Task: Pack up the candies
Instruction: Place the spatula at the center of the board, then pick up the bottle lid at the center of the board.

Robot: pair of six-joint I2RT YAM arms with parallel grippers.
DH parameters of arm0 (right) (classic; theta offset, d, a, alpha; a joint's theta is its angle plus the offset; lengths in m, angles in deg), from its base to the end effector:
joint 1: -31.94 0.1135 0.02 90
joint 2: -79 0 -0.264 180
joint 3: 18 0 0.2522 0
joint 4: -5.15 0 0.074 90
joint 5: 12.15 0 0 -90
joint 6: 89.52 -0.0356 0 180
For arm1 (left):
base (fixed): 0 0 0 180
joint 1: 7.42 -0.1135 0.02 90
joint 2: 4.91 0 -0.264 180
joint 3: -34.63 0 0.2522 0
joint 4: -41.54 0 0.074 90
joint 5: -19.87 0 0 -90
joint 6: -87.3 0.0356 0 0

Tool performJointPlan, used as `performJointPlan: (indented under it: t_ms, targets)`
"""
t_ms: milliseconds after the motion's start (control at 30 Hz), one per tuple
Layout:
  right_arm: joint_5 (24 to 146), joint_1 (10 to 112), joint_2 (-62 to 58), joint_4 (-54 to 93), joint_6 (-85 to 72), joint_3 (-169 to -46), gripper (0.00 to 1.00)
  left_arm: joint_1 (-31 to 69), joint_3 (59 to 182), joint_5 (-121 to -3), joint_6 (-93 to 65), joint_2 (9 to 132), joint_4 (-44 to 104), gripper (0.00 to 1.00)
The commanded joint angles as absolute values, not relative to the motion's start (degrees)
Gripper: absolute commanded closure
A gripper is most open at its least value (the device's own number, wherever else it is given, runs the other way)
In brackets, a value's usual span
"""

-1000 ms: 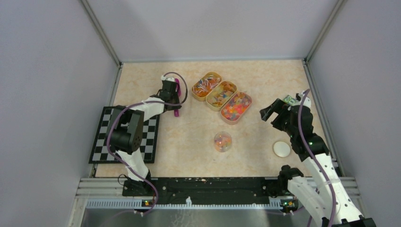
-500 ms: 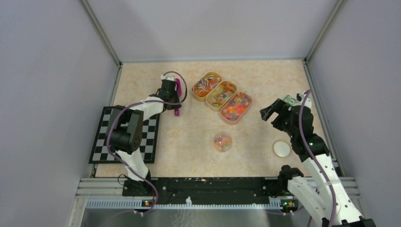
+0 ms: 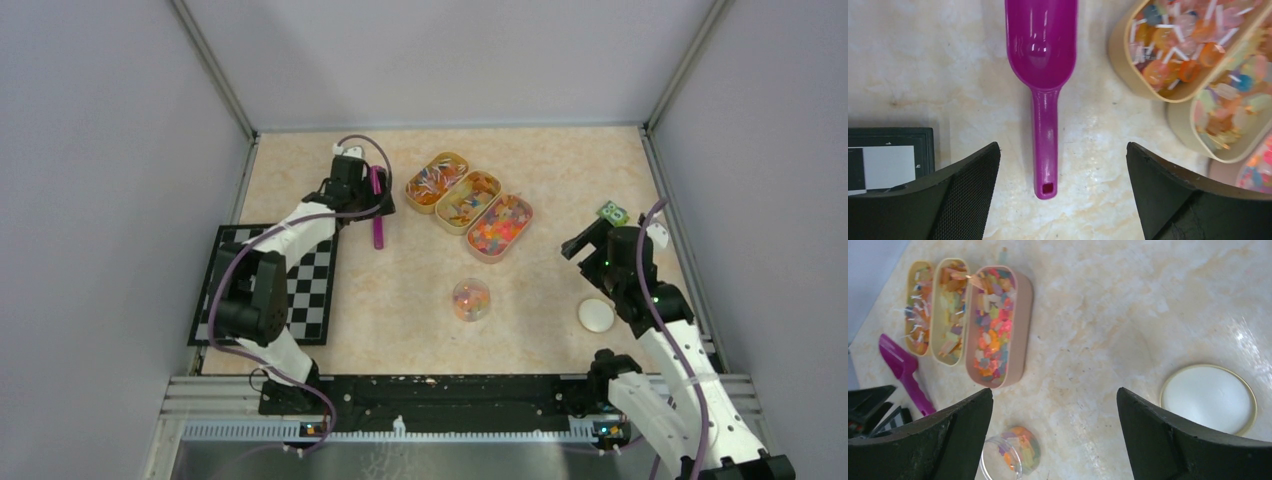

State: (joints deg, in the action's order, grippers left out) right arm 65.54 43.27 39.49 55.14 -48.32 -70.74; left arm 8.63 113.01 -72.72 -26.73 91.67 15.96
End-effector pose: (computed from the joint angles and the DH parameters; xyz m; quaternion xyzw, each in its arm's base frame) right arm 0.1476 0.0218 0.2741 0.3310 0.8263 0.1402 0.4336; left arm 0.3550 -0.1005 0.2212 -0.0728 0.9167 -0.1149 0.3758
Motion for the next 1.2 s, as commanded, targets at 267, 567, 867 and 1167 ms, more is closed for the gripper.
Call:
performJointPlan:
  t_ms: [267, 567, 867, 1167]
  targets:
    - [70.83, 42.94, 36.11, 50.91, -49.26, -63.93, 0.24, 8.38, 108.71, -46.89, -22.82, 75.46, 17.1, 0.01]
    - [58.02, 42.8, 33.57, 62.21, -62.13, -63.29, 0.36, 8.84, 101.58, -37.34, -15.55, 67.66, 11.53, 0.01]
    - [54.11, 41.95, 26.92, 56.35, -66.53, -61.17, 0.54, 8.93, 99.17, -36.22, -14.2, 64.19, 11.11, 0.01]
    - [54.33, 40.66, 19.44, 55.32, -70.92, -60.74, 0.68, 8.93, 99.18, -38.05, -13.97, 62.45, 10.88, 0.01]
